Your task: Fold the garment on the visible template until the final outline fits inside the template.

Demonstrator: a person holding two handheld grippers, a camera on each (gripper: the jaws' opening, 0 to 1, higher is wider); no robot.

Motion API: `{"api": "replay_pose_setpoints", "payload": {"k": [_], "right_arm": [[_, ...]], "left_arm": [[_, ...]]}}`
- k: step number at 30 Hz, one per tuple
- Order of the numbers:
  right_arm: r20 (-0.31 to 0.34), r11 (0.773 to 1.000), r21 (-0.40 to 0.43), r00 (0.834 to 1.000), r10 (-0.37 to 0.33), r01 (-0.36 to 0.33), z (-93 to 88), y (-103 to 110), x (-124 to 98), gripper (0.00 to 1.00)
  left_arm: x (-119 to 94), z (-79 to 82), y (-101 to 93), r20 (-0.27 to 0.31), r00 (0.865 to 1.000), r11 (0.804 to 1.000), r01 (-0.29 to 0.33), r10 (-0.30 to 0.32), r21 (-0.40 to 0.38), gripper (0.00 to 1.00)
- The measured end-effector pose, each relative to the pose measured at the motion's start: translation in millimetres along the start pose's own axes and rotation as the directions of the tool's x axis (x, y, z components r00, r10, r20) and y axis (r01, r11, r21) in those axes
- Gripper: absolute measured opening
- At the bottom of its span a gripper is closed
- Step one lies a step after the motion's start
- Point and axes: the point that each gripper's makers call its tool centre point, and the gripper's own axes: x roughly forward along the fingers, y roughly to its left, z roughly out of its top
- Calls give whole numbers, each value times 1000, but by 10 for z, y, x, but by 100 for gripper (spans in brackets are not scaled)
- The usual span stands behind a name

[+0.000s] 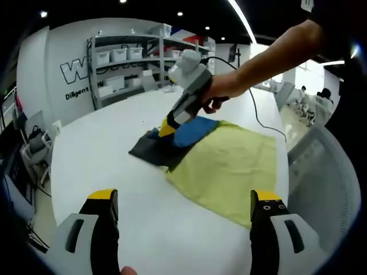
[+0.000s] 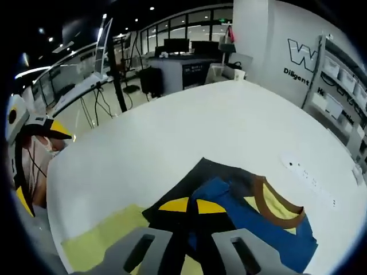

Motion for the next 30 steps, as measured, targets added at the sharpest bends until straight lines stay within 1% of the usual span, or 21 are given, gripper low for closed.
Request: {"api": "replay_pose_setpoints", "payload": {"k": [1,4,7,8,9,11,14,18,21,25,28,30], "right_arm": [[-11,1000,-14,1000,-6,6,-29,6,27,0],[0,1000,-24,1000,-2,2,-25,38,57,0],[12,999,-32,1000,16,-16,-3,96,85,0],[18,999,-47,1000,26,-25,9,136,87,0],[30,997,-65,999,32,-30,22,166,87,1],[23,996,-88,999,32,-30,8,178,97,5],[25,994,-98,999,41,-38,5,187,66,8],[37,994,-109,999,35,-31,18,121,-54,12],[75,995,-93,997,34,-27,37,4,-221,17],[102,995,-90,994,46,-37,21,-72,-377,28],[138,995,-99,990,34,-21,30,-180,-537,36],[155,996,-94,988,22,-8,46,-261,-633,45]], "left_arm": [[5,-5,2,-2,1000,1000,0,0,1,92],[4,0,-12,-1,1000,1000,2,-2,3,92],[3,-8,-8,-2,1000,1000,0,0,4,92],[3,-12,-5,0,1000,1000,-2,2,-3,92],[2,-13,-5,1,1000,1000,-3,3,-6,92],[1,-24,-5,1,1000,1000,-5,5,-5,92],[-1,-33,-21,-1,1000,1000,-3,3,-5,92],[-5,-28,-28,-1,1000,1000,-4,4,-5,92],[13,-25,-33,-4,1000,1000,-2,2,1,92],[38,13,-50,9,1000,1000,-6,6,-5,92],[73,12,-80,10,1000,1000,-1,1,-7,92],[92,16,-106,7,1000,1000,2,-2,1,92]]}}
